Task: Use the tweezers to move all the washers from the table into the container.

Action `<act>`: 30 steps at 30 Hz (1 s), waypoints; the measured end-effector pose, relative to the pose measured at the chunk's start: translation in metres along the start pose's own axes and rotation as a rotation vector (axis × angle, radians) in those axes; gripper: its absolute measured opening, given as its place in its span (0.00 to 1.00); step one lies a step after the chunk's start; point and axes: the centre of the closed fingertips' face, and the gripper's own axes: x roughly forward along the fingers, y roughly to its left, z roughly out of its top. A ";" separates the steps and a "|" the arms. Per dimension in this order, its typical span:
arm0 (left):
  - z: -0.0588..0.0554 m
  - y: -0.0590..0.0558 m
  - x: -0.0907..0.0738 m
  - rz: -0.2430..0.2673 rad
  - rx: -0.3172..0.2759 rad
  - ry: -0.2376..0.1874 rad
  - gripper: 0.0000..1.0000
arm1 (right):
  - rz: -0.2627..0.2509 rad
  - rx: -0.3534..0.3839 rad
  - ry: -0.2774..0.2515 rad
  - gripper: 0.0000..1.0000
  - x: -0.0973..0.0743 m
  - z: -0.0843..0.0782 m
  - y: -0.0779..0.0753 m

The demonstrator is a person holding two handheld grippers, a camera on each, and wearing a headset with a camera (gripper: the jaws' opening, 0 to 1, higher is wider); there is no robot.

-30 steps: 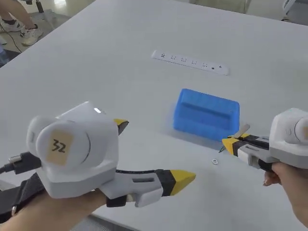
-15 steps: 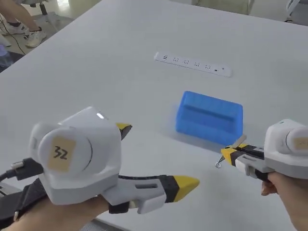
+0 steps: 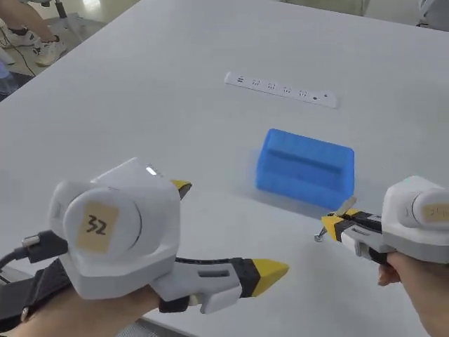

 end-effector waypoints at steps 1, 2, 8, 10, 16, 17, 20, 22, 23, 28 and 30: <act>0.000 -0.001 0.000 -0.001 0.000 0.000 0.99 | -0.001 0.003 -0.003 0.03 0.000 0.000 0.000; -0.001 -0.001 0.001 -0.002 0.000 0.001 0.99 | -0.002 0.004 -0.008 0.03 0.000 0.000 0.001; -0.002 -0.001 0.001 -0.002 0.002 0.006 0.99 | -0.004 -0.001 -0.007 0.03 -0.001 0.000 0.001; -0.002 -0.001 0.000 -0.001 0.002 0.006 0.99 | -0.004 0.001 -0.004 0.03 0.000 0.000 0.001; -0.004 0.003 -0.002 0.009 0.005 0.015 0.99 | -0.006 -0.005 0.011 0.03 -0.001 0.001 0.002; -0.005 0.003 -0.002 0.010 0.005 0.016 0.99 | -0.007 -0.008 0.013 0.03 -0.001 0.001 0.003; -0.008 0.003 -0.002 0.015 0.023 0.033 0.99 | -0.006 -0.006 0.013 0.03 -0.002 0.002 0.003; -0.007 0.003 -0.002 0.015 0.029 0.035 0.99 | -0.006 0.002 0.005 0.03 -0.005 0.005 0.003; -0.007 0.003 -0.002 0.017 0.030 0.032 0.99 | -0.006 0.003 0.001 0.03 -0.006 0.007 0.004; -0.007 0.003 -0.002 0.019 0.026 0.032 0.99 | -0.009 -0.014 -0.032 0.03 -0.016 0.027 0.009; -0.008 0.003 -0.001 0.020 0.030 0.036 0.99 | -0.009 -0.017 -0.052 0.03 -0.020 0.037 0.009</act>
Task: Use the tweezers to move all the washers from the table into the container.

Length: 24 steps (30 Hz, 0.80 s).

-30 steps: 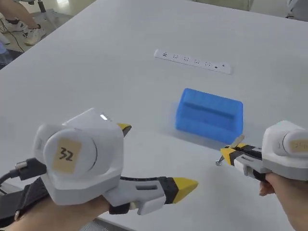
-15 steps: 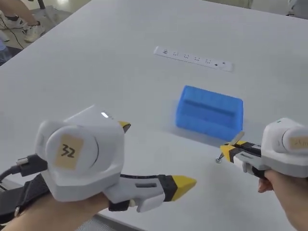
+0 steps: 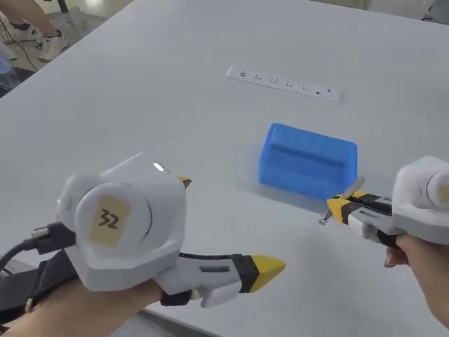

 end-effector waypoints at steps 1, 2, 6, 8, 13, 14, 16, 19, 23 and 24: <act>-0.001 0.000 0.000 -0.001 0.003 0.004 0.99 | -0.003 -0.003 -0.012 0.03 -0.001 0.006 0.000; -0.001 0.000 0.000 -0.001 0.005 0.005 0.99 | -0.003 -0.004 -0.015 0.03 -0.002 0.008 0.000; -0.002 0.001 0.000 0.001 0.011 0.008 0.99 | -0.008 -0.005 -0.052 0.03 -0.005 0.025 -0.002; -0.002 0.002 -0.001 0.003 0.015 0.008 0.99 | -0.015 -0.008 -0.070 0.03 -0.006 0.033 -0.005; -0.004 0.002 0.000 0.004 0.033 0.017 0.99 | -0.037 -0.006 -0.097 0.03 -0.005 0.047 -0.015; -0.005 0.002 0.001 0.007 0.036 0.023 0.99 | -0.043 0.001 -0.106 0.03 -0.005 0.050 -0.017; -0.006 0.002 0.002 0.011 0.051 0.029 0.99 | -0.052 0.009 -0.117 0.03 -0.003 0.054 -0.021; -0.007 0.002 0.002 0.011 0.052 0.031 0.99 | -0.069 0.007 -0.119 0.03 0.004 0.056 -0.033; -0.007 0.004 0.002 0.024 0.054 0.031 0.99 | -0.077 0.000 -0.088 0.03 0.016 0.049 -0.042; -0.007 0.005 0.002 0.026 0.055 0.031 0.99 | -0.080 -0.005 -0.079 0.03 0.020 0.047 -0.044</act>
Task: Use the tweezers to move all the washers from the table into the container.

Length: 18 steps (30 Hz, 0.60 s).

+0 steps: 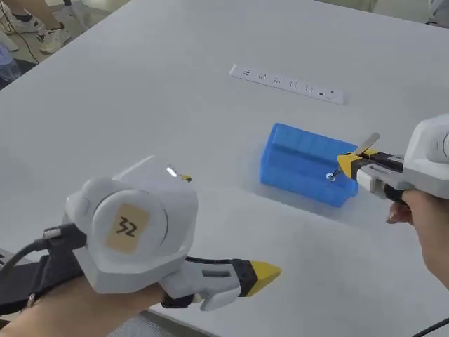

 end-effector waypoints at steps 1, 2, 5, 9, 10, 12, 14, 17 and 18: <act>0.000 0.002 0.000 0.009 0.001 0.000 0.99 | 0.004 -0.001 0.008 0.03 0.005 -0.004 -0.001; 0.000 0.003 0.000 0.016 0.002 -0.003 0.99 | 0.007 0.000 0.022 0.03 0.010 -0.008 -0.002; -0.001 0.004 0.000 0.018 -0.007 0.000 0.99 | 0.009 -0.012 0.058 0.03 0.016 -0.016 -0.005; -0.005 0.006 0.000 0.040 0.002 0.011 0.99 | 0.015 -0.019 0.075 0.03 0.023 -0.021 -0.006; -0.005 0.006 0.000 0.042 0.004 0.012 0.99 | 0.015 -0.023 0.080 0.03 0.023 -0.021 -0.006; -0.007 0.006 0.000 0.041 0.004 0.019 0.99 | 0.018 -0.029 0.090 0.03 0.024 -0.024 -0.007; -0.008 0.006 0.000 0.040 0.015 0.025 0.99 | 0.017 -0.039 0.102 0.03 0.025 -0.027 -0.008; -0.002 0.007 -0.002 0.041 0.001 -0.006 0.99 | 0.020 -0.041 0.116 0.03 0.030 -0.032 -0.010; -0.001 0.007 -0.003 0.039 -0.002 -0.010 0.99 | 0.020 -0.043 0.119 0.03 0.031 -0.033 -0.011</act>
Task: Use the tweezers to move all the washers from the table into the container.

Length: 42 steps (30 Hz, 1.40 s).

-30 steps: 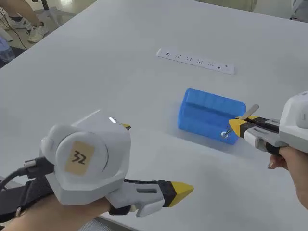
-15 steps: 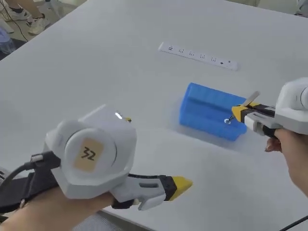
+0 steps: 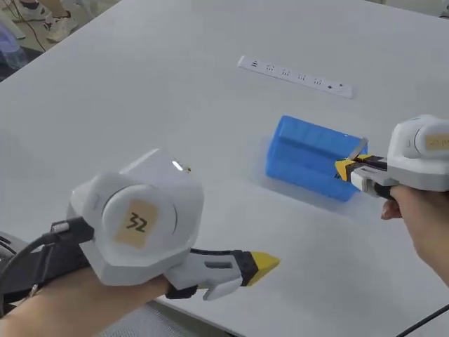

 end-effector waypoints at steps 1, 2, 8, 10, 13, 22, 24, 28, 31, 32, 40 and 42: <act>0.000 0.001 0.000 0.003 -0.002 0.000 0.99 | 0.001 -0.003 0.004 0.03 0.001 0.000 0.001; 0.000 0.001 0.000 0.006 0.002 0.000 0.99 | 0.003 -0.004 0.006 0.03 0.002 0.000 0.001; -0.001 0.003 0.000 0.019 0.028 0.008 0.99 | 0.009 -0.016 0.032 0.03 0.007 -0.006 0.002; -0.003 0.004 0.000 0.022 0.046 0.019 0.99 | 0.014 -0.018 0.043 0.03 0.010 -0.009 0.001; -0.006 0.008 0.000 0.046 0.067 0.037 0.89 | 0.014 -0.014 0.042 0.03 0.009 -0.011 0.001; 0.022 0.006 0.003 0.010 0.061 -0.023 0.87 | 0.006 -0.018 0.035 0.04 0.004 -0.009 0.000; 0.033 0.002 0.005 -0.025 0.067 -0.047 0.81 | -0.013 -0.041 0.001 0.03 -0.004 0.001 -0.001; 0.056 -0.003 0.009 -0.098 0.097 -0.078 0.70 | 0.019 -0.078 -0.065 0.03 -0.029 0.023 0.011; 0.068 -0.004 0.011 -0.130 0.145 -0.087 0.62 | 0.041 -0.121 -0.084 0.03 -0.042 0.033 0.026; 0.073 -0.006 0.013 -0.158 0.169 -0.092 0.60 | 0.048 -0.141 -0.089 0.03 -0.048 0.036 0.031; 0.094 -0.018 0.019 -0.267 0.269 -0.106 0.42 | 0.172 -0.258 -0.088 0.03 -0.068 0.039 0.086; 0.099 -0.020 0.020 -0.288 0.289 -0.123 0.37 | 0.217 -0.296 -0.068 0.03 -0.069 0.033 0.101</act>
